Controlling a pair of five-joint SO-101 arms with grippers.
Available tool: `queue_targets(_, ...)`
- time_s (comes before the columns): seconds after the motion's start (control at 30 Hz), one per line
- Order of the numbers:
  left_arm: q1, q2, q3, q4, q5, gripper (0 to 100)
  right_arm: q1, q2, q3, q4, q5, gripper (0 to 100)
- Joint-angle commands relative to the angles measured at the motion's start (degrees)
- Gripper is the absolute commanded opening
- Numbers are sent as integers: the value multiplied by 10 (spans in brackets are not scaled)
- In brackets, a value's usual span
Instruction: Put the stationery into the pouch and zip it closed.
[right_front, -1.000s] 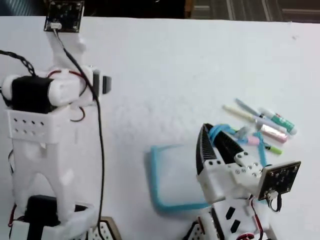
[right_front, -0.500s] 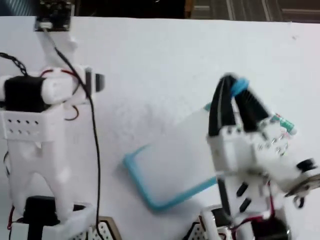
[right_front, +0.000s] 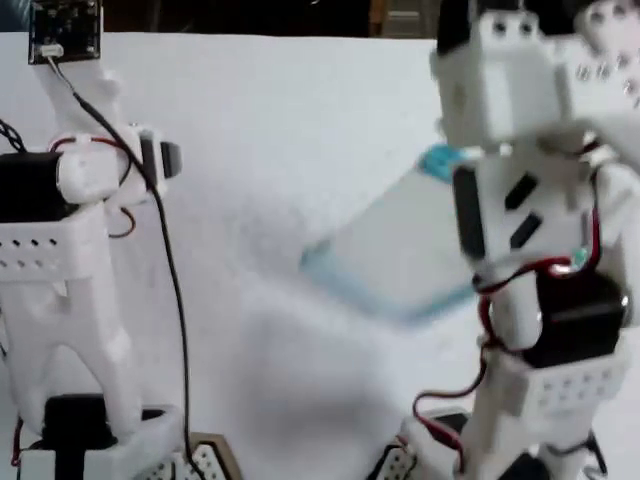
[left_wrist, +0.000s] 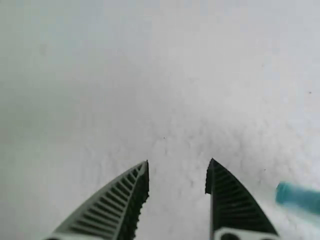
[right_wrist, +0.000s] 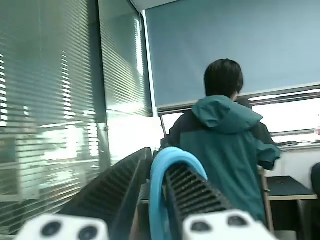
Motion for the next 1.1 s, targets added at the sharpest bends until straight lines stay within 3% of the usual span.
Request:
queue_targets(0.0,-2,-5,-18,2,4,207,-22,64,-149,64,8,16)
queue_targets(0.27,-3,-5,-18,2,4,207,-82,137,-201,248,2,16)
queue_targets(0.47,-3,-5,-18,2,4,207,-118,187,-201,320,1,17)
queue_targets(0.93,-4,-5,-18,2,3,208,-113,285,-207,285,-26,17)
queue_targets(1.07,0,-36,-18,3,-34,211,-91,287,-207,284,-26,17)
